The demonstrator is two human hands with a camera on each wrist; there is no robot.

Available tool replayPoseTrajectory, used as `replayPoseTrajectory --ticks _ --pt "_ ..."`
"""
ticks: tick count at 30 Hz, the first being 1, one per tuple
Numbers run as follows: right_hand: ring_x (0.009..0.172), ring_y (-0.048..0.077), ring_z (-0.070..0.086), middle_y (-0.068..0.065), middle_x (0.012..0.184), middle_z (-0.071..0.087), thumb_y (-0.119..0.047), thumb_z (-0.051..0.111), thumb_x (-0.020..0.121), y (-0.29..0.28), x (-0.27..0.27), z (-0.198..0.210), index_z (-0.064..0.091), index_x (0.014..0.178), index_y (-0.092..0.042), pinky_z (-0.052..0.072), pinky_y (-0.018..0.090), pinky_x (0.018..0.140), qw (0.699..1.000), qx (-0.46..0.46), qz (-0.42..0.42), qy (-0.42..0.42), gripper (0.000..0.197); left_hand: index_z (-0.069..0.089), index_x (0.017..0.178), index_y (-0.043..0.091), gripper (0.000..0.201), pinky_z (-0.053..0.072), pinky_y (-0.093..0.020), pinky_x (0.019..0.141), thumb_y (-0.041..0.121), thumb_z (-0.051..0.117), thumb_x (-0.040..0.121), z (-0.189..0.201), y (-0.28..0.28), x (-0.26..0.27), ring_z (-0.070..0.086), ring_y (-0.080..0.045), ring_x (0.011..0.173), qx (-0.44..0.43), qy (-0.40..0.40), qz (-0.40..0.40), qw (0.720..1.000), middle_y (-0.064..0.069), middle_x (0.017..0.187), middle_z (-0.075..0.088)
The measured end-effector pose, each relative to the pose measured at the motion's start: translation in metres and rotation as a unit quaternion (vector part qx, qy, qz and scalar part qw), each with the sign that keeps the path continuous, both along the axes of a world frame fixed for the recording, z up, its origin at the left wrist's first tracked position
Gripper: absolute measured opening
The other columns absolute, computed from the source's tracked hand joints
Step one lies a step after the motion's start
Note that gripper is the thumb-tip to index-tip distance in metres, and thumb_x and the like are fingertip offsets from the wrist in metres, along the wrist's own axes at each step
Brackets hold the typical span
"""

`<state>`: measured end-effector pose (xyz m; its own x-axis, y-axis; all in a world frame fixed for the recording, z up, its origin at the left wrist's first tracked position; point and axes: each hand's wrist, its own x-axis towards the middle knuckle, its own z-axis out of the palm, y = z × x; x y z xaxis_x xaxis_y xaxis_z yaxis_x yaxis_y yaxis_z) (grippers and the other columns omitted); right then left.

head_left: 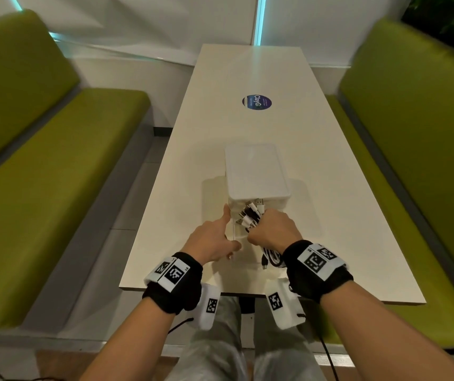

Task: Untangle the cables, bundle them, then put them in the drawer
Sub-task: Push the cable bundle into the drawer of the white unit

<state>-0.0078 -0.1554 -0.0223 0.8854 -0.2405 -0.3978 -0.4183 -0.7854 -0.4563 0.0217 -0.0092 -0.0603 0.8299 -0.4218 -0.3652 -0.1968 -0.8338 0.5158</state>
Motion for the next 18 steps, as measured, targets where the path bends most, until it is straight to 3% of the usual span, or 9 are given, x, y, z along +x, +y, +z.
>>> replayPoseTrajectory --ticks 3,6,7,10,12,15,18 --pt "0.066 0.019 0.059 0.002 0.074 0.059 -0.012 0.059 0.078 0.004 -0.003 -0.001 0.049 0.074 -0.015 0.045 0.026 0.055 0.997 -0.066 0.037 -0.018 0.011 0.001 0.155 0.026 0.095 0.056 -0.041 0.078 0.037 0.063 0.083 -0.003 -0.001 0.001 0.066 -0.022 0.074 0.007 -0.004 -0.002 1.000 -0.004 0.092 0.074" --pt "0.067 0.021 0.056 0.002 0.074 0.056 -0.011 0.058 0.080 0.011 -0.002 0.001 0.052 0.079 -0.014 0.044 0.028 0.057 0.985 -0.126 0.084 -0.078 0.007 0.028 0.149 0.026 0.080 0.055 -0.042 0.079 0.036 0.066 0.079 -0.006 -0.001 0.004 0.067 -0.024 0.083 -0.004 -0.006 0.026 1.000 -0.004 0.093 0.074" --pt "0.067 0.021 0.056 0.001 0.073 0.056 -0.011 0.059 0.080 0.012 0.000 0.001 0.053 0.081 -0.015 0.042 0.027 0.055 0.986 -0.118 0.089 -0.078 0.007 0.030 0.148 0.027 0.079 0.055 -0.041 0.079 0.036 0.066 0.078 -0.008 0.000 0.004 0.067 -0.023 0.084 -0.010 -0.004 0.034 0.999 -0.003 0.091 0.074" --pt "0.076 0.022 0.060 0.000 0.076 0.057 -0.023 0.067 0.082 0.011 0.002 -0.010 0.058 0.089 -0.015 0.043 0.027 0.060 0.990 -0.110 0.090 -0.022 0.013 0.010 0.154 0.033 0.095 0.054 -0.040 0.082 0.039 0.066 0.076 -0.011 0.000 0.002 0.067 -0.022 0.089 -0.026 0.011 0.027 0.999 -0.003 0.092 0.074" --pt "0.083 0.024 0.063 0.002 0.087 0.064 -0.033 0.070 0.081 0.010 0.002 -0.020 0.063 0.095 -0.015 0.045 0.029 0.065 0.990 -0.117 0.074 -0.002 0.024 0.000 0.154 0.032 0.102 0.053 -0.040 0.085 0.039 0.066 0.077 -0.012 -0.002 0.001 0.066 -0.021 0.093 -0.033 0.024 0.026 0.999 -0.003 0.093 0.075" --pt "0.082 0.024 0.062 0.004 0.094 0.066 -0.035 0.069 0.081 0.010 0.005 -0.027 0.063 0.094 -0.015 0.045 0.029 0.065 0.990 -0.129 0.050 -0.005 0.025 0.002 0.155 0.027 0.099 0.053 -0.042 0.084 0.033 0.066 0.079 -0.011 -0.006 -0.003 0.066 -0.025 0.091 -0.041 0.010 0.039 0.998 -0.008 0.092 0.073" --pt "0.094 0.026 0.065 0.005 0.096 0.065 -0.030 0.069 0.083 0.011 0.006 -0.028 0.056 0.086 -0.017 0.046 0.029 0.068 0.990 -0.138 0.035 -0.001 0.018 0.005 0.155 0.022 0.095 0.054 -0.040 0.082 0.027 0.064 0.080 -0.009 -0.010 -0.006 0.067 -0.025 0.090 -0.045 0.006 0.043 0.998 -0.008 0.091 0.073"
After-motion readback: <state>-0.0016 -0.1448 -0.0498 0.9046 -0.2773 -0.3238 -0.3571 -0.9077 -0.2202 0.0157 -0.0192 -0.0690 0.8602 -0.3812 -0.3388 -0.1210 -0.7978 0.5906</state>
